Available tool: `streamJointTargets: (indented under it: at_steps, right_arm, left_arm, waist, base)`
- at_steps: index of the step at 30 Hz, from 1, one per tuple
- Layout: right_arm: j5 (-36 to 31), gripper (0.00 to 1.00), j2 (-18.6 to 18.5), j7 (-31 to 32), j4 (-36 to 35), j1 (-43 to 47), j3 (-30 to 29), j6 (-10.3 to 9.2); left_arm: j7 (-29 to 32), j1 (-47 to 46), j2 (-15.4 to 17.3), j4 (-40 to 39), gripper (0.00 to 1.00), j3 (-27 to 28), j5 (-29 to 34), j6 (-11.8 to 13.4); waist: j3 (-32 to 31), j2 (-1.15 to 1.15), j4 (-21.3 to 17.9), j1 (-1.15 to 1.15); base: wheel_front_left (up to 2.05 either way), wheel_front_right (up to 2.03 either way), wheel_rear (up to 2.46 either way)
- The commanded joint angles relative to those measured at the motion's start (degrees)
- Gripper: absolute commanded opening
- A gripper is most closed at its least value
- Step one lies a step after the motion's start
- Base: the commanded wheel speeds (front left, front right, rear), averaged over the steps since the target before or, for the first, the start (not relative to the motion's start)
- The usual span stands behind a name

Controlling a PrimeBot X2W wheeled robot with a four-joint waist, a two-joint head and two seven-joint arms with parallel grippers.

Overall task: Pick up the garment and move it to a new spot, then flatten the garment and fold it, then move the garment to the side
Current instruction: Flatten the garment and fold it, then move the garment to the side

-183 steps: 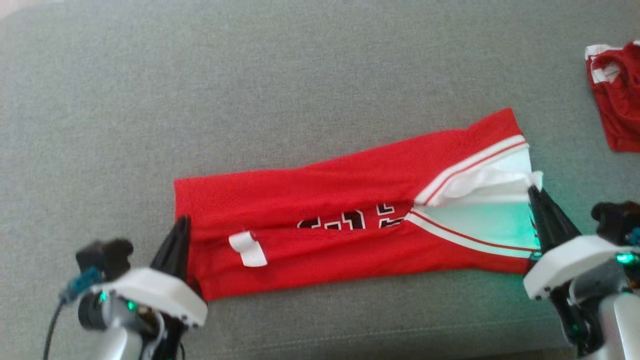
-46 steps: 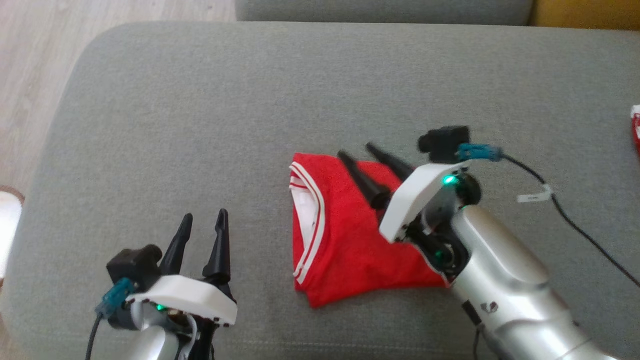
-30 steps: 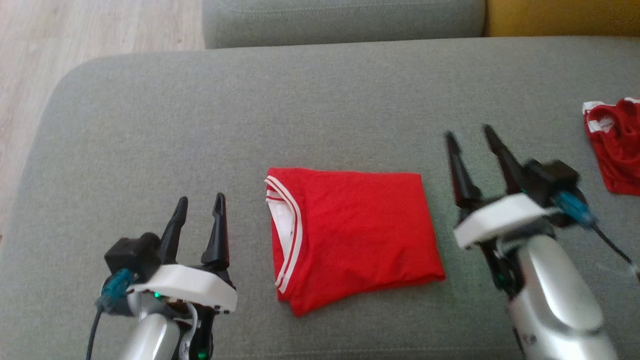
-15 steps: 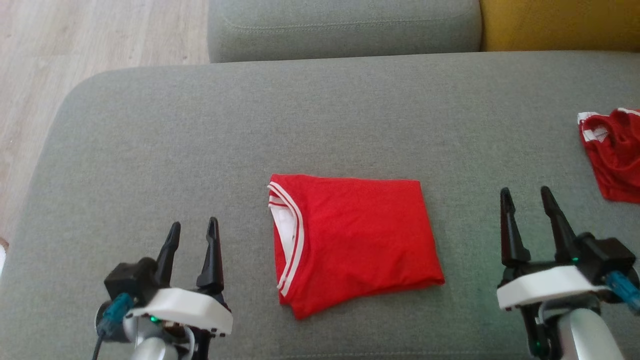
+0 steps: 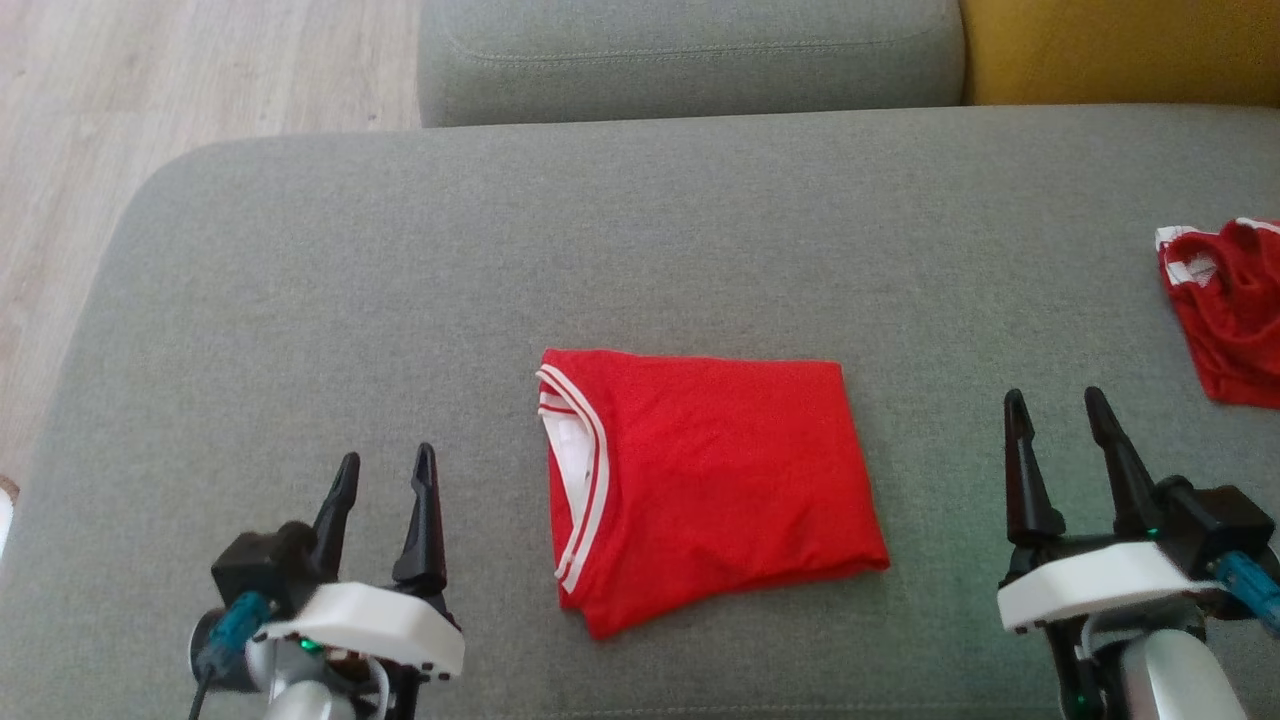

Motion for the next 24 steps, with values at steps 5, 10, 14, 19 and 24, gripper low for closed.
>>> streamJointTargets:
  at_steps: [5, 10, 14, 19, 24]
  right_arm:
    - [-0.2, 1.00, -0.2, 0.4, -2.2, -1.3, 1.2, 0.37]
    - [0.0, 1.00, -0.2, 1.8, -1.9, -1.5, 1.5, 0.37]
    - [0.6, 1.00, -0.2, 7.5, -0.7, -2.4, 2.0, 0.37]
    - [2.6, 1.00, -0.2, 17.5, 0.3, -5.1, 3.6, 0.37]
    - [5.4, 1.00, -0.2, 26.0, 1.8, -8.4, 4.1, 0.37]
  left_arm:
    - [-0.8, -1.6, 0.3, -1.2, 1.00, 2.5, 0.8, -0.2]
    - [-0.8, -1.7, 0.4, -1.0, 1.00, 2.4, 0.7, -0.3]
    - [-0.8, -1.8, 0.3, -0.9, 1.00, 2.1, 0.7, -0.3]
    - [-0.7, -2.2, -0.3, -0.7, 1.00, 1.6, 0.6, -0.4]
    - [-0.8, -3.0, -1.3, 0.0, 1.00, 1.5, 0.4, -0.7]
  waist:
    - [0.0, 0.00, 0.0, 0.00]
    - [-0.2, 0.00, 0.0, 0.00]
    - [-0.1, 0.00, 0.4, 0.00]
    - [1.1, 0.00, 1.7, 0.00]
    - [2.9, 0.00, 3.6, 0.00]
  base:
    - [0.00, 0.00, 0.00]
    - [0.00, 0.00, 0.00]
    - [0.00, 0.00, 0.00]
    - [0.00, 0.00, 0.00]
    - [0.00, 0.00, 0.00]
